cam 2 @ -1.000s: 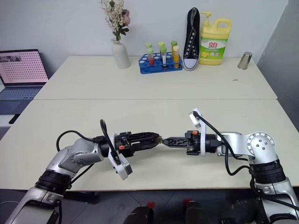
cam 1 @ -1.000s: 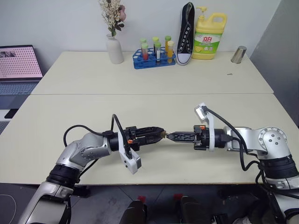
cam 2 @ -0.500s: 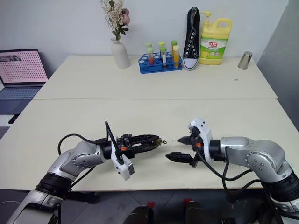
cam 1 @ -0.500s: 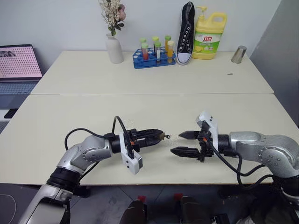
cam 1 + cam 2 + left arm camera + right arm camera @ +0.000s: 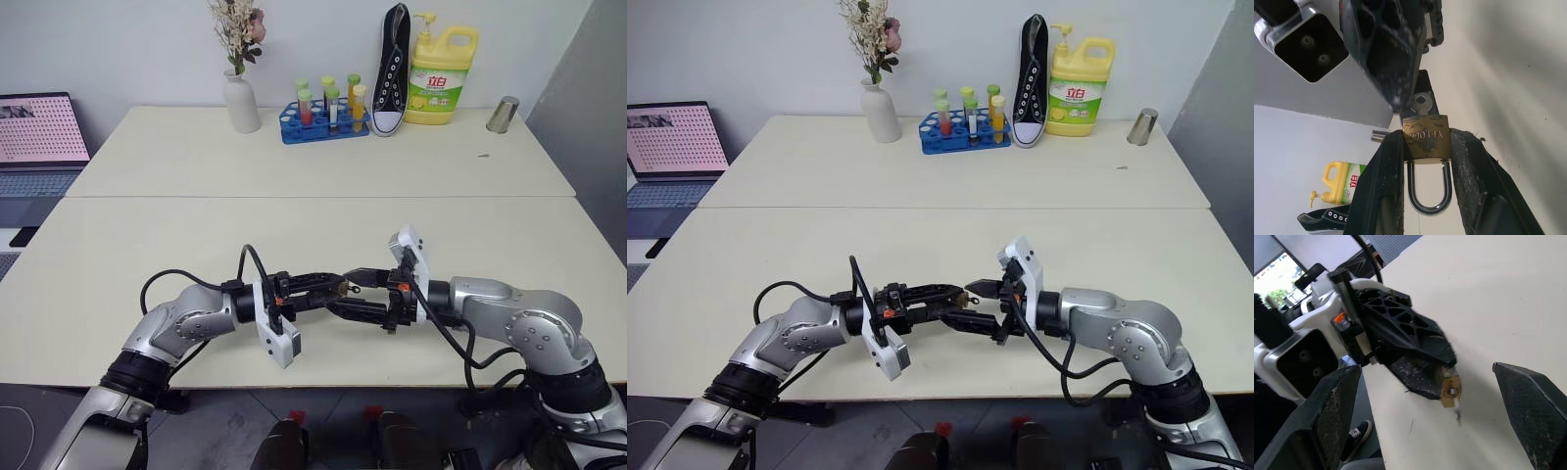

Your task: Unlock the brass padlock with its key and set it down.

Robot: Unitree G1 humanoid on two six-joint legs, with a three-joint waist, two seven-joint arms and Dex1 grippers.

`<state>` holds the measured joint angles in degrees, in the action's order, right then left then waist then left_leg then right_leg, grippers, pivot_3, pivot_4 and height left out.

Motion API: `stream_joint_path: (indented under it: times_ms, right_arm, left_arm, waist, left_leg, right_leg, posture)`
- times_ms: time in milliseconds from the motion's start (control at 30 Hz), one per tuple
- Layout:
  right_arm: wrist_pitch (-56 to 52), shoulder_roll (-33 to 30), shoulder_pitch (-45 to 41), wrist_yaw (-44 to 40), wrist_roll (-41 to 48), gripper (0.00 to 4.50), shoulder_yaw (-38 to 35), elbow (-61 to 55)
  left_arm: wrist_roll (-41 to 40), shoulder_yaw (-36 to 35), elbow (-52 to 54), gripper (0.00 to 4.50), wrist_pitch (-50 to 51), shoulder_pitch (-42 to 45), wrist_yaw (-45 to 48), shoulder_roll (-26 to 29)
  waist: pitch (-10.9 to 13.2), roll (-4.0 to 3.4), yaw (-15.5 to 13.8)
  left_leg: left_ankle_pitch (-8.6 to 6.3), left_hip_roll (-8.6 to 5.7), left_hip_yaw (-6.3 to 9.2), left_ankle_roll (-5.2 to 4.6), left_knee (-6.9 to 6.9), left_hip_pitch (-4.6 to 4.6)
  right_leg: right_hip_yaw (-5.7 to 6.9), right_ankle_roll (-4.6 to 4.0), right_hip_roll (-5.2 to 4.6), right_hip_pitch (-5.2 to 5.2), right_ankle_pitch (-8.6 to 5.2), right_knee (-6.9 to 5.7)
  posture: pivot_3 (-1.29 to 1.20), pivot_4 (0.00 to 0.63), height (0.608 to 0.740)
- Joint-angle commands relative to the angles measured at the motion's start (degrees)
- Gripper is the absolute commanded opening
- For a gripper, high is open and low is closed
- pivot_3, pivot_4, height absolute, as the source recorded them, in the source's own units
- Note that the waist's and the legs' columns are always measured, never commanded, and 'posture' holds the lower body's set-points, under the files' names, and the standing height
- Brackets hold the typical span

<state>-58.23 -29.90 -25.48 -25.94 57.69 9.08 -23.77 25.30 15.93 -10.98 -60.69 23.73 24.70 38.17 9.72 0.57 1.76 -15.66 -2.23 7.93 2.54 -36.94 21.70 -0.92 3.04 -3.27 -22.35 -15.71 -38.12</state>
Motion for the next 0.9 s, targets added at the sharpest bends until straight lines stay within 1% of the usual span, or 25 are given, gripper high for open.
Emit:
stream_joint_path:
  times_ms: [33, 367, 567, 700, 733, 800, 900]
  right_arm:
    - [-0.3, 0.9, -0.9, -0.7, -0.6, 3.92, -0.9, -0.5]
    - [-0.5, 0.9, -0.9, -3.9, -3.3, 0.16, -0.5, -0.9]
    - [-0.5, 1.7, -1.0, -5.5, -3.8, 0.14, -1.1, -0.6]
    - [-0.5, 1.9, -1.0, -6.3, -4.3, 0.14, -1.1, -0.5]
    - [-0.5, 2.0, -1.0, -6.5, -4.4, 0.14, -1.1, -0.5]
    - [-0.6, 2.0, -1.1, -6.7, -4.6, 0.14, -1.2, -0.4]
    - [-0.6, 2.0, -1.2, -7.0, -4.8, 0.14, -1.3, -0.3]
  left_arm:
    - [-1.3, -0.2, 2.3, 0.96, -0.6, 0.5, 0.0, 0.5]
    - [-1.7, -0.4, 2.9, 0.96, 0.3, -0.2, -0.2, 0.3]
    - [-2.4, -0.3, 2.9, 0.96, 0.1, -0.7, 0.0, 0.8]
    - [-5.1, 0.9, 2.5, 0.96, 1.1, -1.4, 2.1, 1.5]
    - [-7.2, 2.0, 2.6, 0.96, 1.8, -1.6, 3.9, 2.1]
    - [-10.2, 2.0, 3.4, 1.69, 3.0, -2.5, 4.9, 2.4]
    - [-14.4, 2.4, 5.0, 2.54, 4.9, -3.3, 7.2, 3.3]
  waist:
    - [0.0, 0.0, 0.0]
    - [0.0, 0.0, 0.0]
    - [0.0, 0.0, 0.0]
    - [0.0, 0.0, 0.0]
    - [0.0, 0.0, 0.0]
    - [0.0, -0.01, 0.1]
    - [0.0, -0.01, 0.1]
  left_leg:
    - [0.0, 0.0, 0.01, 0.0, 0.0, 0.0]
    - [0.0, 0.0, 0.0, 0.0, 0.0, 0.0]
    - [0.0, 0.0, 0.0, 0.0, 0.0, -0.01]
    - [0.0, 0.0, 0.0, 0.0, 0.0, 0.0]
    - [0.0, 0.0, 0.0, 0.0, 0.0, 0.0]
    - [0.0, 0.0, 0.0, 0.0, 0.0, 0.0]
    - [0.0, 0.01, 0.01, 0.0, 0.0, -0.01]
  right_leg:
    - [0.01, 0.0, 0.0, 0.0, 0.0, 0.0]
    - [0.0, 0.0, 0.0, 0.0, 0.0, 0.0]
    - [0.0, 0.0, 0.0, 0.0, 0.0, -0.01]
    - [0.0, 0.0, 0.0, 0.0, 0.0, -0.01]
    - [0.0, 0.0, 0.0, 0.0, 0.0, -0.01]
    - [0.0, 0.0, 0.0, 0.0, 0.0, -0.01]
    - [-0.01, 0.0, 0.0, -0.01, 0.0, -0.02]
  posture:
    - [0.0, 0.15, 0.74]
    - [0.0, 0.15, 0.74]
    - [0.0, 0.15, 0.74]
    - [0.0, 0.15, 0.74]
    - [0.0, 0.15, 0.74]
    - [0.0, 0.15, 0.74]
    - [0.0, 0.15, 0.74]
